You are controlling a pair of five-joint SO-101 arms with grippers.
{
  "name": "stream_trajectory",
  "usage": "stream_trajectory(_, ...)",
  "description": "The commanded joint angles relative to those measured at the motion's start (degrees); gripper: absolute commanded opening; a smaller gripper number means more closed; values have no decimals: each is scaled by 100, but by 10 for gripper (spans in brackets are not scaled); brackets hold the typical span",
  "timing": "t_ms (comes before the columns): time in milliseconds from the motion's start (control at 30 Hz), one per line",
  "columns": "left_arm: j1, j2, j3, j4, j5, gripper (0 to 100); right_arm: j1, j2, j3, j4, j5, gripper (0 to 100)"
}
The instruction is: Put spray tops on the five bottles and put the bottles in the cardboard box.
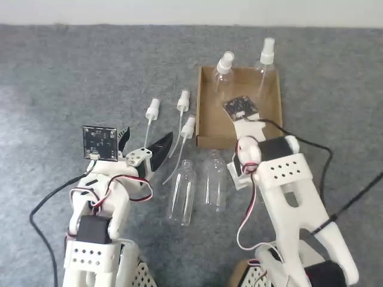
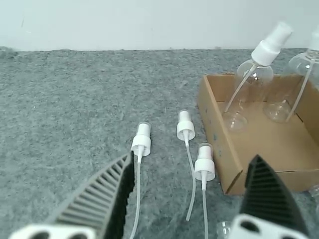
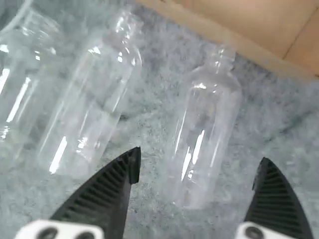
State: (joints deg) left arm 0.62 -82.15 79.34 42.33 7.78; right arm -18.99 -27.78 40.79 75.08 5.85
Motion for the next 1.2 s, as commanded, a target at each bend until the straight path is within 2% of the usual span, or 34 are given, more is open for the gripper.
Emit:
stream_trajectory(0, -9, -79, -48, -202, -70, 333, -48, 4, 396, -541, -97, 311)
stream_trajectory(267, -9, -79, -48, -202, -70, 333, -40, 4, 1099, -1323, -88, 306)
stream_trajectory(333, -9, -79, -48, -202, -70, 333, 4, 4, 1222, -1341, -88, 258)
stream_trajectory(400, -9, -79, -48, -202, -70, 333, 242, 4, 1389, -1543, -88, 158)
stream_trajectory(467, -9, -79, -48, -202, -70, 333, 708, 4, 1486, -1763, 18, 59)
stream_trajectory(533, -9, -79, -48, -202, -70, 333, 1297, -57, 1486, -1780, 624, 13)
stream_trajectory(867, -9, -79, -48, -202, -70, 333, 4673, -66, 1248, -769, 3648, 9)
stream_trajectory(1000, -9, -44, -66, -193, -70, 333, 5903, 4, 721, -787, 4360, 9)
stream_trajectory(1167, -9, -35, -75, -185, -62, 333, 6510, 22, 149, -1024, 4774, 9)
